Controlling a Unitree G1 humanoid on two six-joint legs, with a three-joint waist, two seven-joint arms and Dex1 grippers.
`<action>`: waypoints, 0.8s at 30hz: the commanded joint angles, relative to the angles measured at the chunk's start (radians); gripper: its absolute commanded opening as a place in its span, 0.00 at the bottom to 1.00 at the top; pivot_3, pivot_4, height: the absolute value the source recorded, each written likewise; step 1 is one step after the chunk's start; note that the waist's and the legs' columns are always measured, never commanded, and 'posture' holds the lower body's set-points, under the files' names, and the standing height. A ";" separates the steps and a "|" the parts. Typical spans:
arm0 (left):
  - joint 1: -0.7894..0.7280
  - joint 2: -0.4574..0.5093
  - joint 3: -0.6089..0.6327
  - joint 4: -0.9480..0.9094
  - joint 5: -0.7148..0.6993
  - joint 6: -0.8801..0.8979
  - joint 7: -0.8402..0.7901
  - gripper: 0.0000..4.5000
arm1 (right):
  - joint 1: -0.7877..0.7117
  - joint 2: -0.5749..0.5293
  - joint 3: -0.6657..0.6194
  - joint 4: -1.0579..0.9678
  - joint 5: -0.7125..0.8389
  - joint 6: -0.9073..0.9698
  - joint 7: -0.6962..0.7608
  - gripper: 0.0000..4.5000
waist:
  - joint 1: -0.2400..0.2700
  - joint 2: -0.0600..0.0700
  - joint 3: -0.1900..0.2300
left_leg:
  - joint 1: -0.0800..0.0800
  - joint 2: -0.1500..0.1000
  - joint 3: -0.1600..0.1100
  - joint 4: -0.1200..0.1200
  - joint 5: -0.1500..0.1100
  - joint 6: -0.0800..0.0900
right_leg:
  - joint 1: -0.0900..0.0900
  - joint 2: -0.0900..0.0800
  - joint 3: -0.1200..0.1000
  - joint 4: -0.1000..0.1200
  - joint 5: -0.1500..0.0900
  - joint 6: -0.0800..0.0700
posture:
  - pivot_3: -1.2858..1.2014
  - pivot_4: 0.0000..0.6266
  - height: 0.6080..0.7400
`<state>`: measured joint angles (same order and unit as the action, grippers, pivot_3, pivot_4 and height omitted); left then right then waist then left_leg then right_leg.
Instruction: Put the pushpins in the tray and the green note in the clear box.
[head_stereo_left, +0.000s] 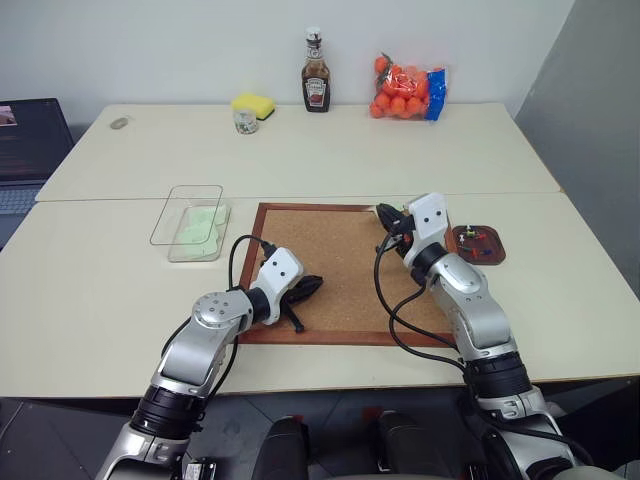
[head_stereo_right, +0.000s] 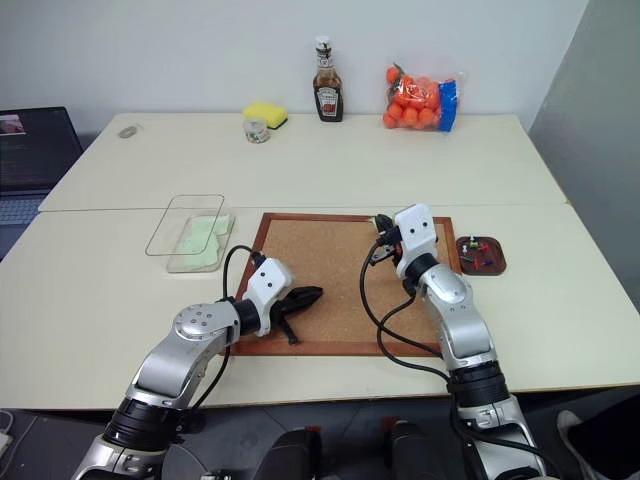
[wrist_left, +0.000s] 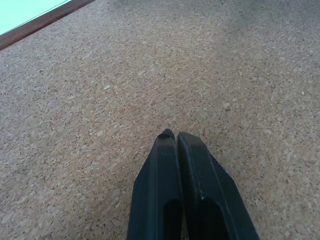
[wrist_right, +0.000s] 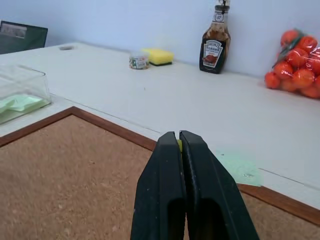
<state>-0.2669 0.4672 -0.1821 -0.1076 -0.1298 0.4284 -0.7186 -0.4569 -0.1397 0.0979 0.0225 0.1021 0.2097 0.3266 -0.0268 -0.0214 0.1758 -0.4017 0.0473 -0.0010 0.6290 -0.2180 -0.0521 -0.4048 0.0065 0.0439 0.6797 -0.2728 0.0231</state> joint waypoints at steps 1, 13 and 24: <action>0.027 -0.009 -0.040 0.022 0.008 0.023 -0.009 0.03 | -0.009 -0.004 -0.011 -0.069 0.022 0.009 0.019 0.00 | 0.000 0.000 0.000 | 0.000 0.000 0.000 0.000 0.000 0.000 | 0.000 0.000 0.000 0.000 0.000 0.000 | 0.52 0.24 1.00; -0.215 -0.187 0.261 0.078 -0.293 0.351 0.128 0.29 | 0.030 -0.057 0.017 -0.208 0.023 0.092 0.080 0.00 | -0.006 -0.009 0.004 | -0.004 0.000 -0.003 0.001 0.000 0.001 | -0.002 0.001 -0.003 -0.001 0.001 0.001 | 0.52 0.24 1.00; -0.220 -0.070 0.100 0.023 -0.167 0.050 -0.026 0.78 | 0.036 -0.057 0.018 -0.228 0.027 0.110 0.085 0.00 | -0.014 -0.009 0.005 | -0.004 0.000 -0.001 0.000 0.000 0.000 | -0.003 0.001 -0.001 -0.001 0.001 0.001 | 0.52 0.24 1.00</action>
<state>-0.4834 0.3537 -0.0003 -0.0311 -0.3878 0.7041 -0.6340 -0.4132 -0.1960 0.1200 -0.1510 0.1146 0.3187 0.4089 -0.0405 -0.0306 0.1806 -0.4051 0.0477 -0.0024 0.6285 -0.2176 -0.0518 -0.4079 0.0072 0.0432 0.6793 -0.2721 0.0238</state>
